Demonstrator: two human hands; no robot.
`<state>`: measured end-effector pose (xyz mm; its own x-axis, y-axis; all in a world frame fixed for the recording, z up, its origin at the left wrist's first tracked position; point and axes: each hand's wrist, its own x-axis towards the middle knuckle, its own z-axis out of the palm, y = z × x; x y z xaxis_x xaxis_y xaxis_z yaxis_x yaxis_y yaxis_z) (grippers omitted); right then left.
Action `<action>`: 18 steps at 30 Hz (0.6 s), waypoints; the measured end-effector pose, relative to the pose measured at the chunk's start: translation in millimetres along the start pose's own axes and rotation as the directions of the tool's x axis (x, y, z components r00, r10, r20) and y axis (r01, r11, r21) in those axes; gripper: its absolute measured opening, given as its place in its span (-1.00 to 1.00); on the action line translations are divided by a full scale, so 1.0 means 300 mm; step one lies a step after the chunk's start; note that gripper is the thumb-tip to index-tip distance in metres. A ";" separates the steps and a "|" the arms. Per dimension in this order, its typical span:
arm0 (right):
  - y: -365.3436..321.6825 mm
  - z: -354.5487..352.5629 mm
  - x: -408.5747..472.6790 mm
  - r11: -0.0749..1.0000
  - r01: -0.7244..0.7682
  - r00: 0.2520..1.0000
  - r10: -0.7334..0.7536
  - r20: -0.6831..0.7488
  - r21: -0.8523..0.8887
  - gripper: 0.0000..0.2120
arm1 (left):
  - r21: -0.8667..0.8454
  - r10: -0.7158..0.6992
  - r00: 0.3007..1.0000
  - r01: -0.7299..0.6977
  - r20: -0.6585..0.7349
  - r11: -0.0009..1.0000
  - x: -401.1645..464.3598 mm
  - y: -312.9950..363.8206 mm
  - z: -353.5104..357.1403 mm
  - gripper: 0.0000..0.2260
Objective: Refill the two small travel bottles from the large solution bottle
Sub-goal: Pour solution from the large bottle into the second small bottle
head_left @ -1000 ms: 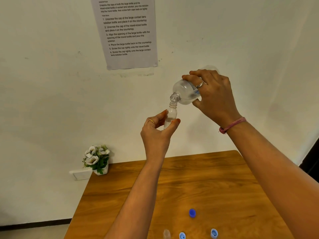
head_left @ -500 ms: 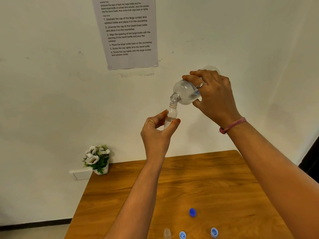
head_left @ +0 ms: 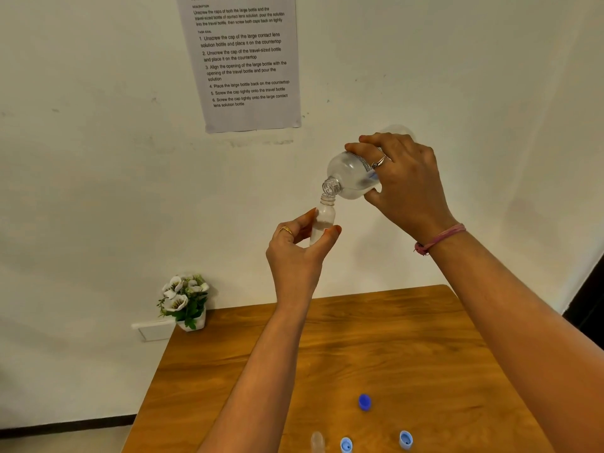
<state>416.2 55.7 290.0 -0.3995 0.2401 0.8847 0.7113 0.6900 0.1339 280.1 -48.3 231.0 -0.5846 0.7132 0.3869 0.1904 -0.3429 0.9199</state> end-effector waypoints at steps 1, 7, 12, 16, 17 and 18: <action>-0.001 0.000 0.000 1.000 0.000 1.000 0.000 0.001 0.000 -0.45 | -0.002 -0.002 1.000 0.002 0.000 1.000 0.000 0.000 0.000 -0.64; -0.003 -0.003 0.000 1.000 -0.001 1.000 0.001 -0.002 -0.009 -0.45 | -0.006 0.004 1.000 -0.004 0.006 1.000 -0.001 -0.001 -0.003 -0.64; -0.007 -0.002 0.000 1.000 -0.006 1.000 0.006 -0.001 -0.013 -0.44 | -0.008 0.008 1.000 -0.008 0.005 1.000 0.001 -0.003 -0.009 -0.64; -0.010 0.000 0.000 1.000 -0.006 1.000 0.006 -0.001 -0.010 -0.44 | -0.011 0.007 1.000 -0.007 0.004 1.000 0.001 -0.003 -0.012 -0.64; -0.012 0.001 0.000 1.000 -0.006 1.000 0.006 -0.001 -0.009 -0.44 | -0.012 0.007 1.000 -0.007 0.005 1.000 0.001 -0.003 -0.012 -0.64; -0.013 0.002 -0.001 1.000 -0.006 1.000 0.006 -0.002 -0.009 -0.44 | -0.012 0.007 1.000 -0.007 0.004 1.000 0.001 -0.004 -0.013 -0.64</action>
<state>413.3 53.3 289.1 -0.3941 0.2429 0.8864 0.7189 0.6824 0.1326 276.6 -49.9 229.8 -0.5797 0.7134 0.3937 0.1854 -0.3550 0.9163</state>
